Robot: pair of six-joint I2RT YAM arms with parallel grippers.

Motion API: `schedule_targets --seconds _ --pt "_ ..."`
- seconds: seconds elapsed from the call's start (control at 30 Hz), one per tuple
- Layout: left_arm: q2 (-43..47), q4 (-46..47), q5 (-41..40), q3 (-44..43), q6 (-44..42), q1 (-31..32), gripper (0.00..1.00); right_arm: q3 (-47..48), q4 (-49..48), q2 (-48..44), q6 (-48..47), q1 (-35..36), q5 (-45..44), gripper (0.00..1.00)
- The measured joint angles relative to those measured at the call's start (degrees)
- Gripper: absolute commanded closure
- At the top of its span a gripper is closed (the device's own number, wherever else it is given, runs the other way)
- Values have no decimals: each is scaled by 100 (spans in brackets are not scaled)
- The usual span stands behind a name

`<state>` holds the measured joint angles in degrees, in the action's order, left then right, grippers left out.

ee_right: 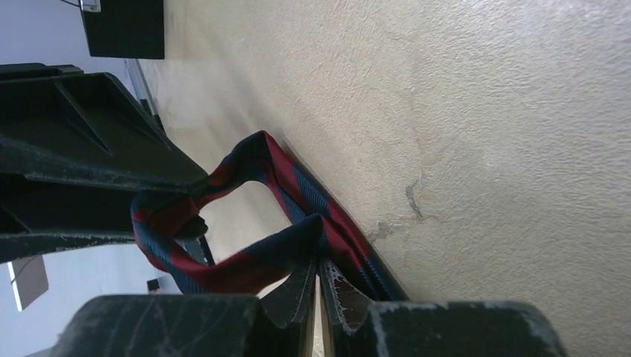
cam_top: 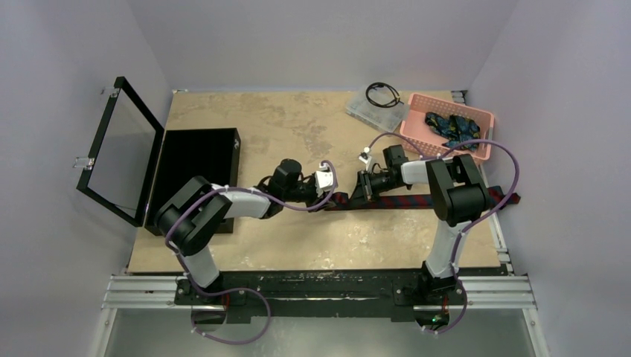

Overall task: Roll the ties
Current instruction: Roll the tie at the center of the board.

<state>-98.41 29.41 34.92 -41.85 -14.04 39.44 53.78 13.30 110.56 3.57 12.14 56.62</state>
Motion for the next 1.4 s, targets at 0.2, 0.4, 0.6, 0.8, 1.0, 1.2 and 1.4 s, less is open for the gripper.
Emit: schedule_targets --seconds 0.2,0.4,0.6,0.8,1.0,1.2,1.4 --pt "-343 -20 -4 -310 125 83 69 -2 13 -57 -7 33 -7 84" --pt "-424 -44 -57 -400 149 83 69 -2 511 -372 -402 -105 -68 62" --pt "-426 -170 -98 -402 146 83 68 31 1178 -634 -892 -715 -50 51" --pt "-570 -514 -157 -636 122 92 67 98 1574 -638 -1134 -933 85 41" --pt "-787 -756 -245 -925 105 186 67 85 1434 -638 -949 -719 306 44" --pt "-997 -896 -323 -1091 103 313 66 85 1163 -640 -697 -542 319 57" --pt "-1036 -1016 -365 -1161 98 339 66 85 896 -632 -505 -437 273 73"
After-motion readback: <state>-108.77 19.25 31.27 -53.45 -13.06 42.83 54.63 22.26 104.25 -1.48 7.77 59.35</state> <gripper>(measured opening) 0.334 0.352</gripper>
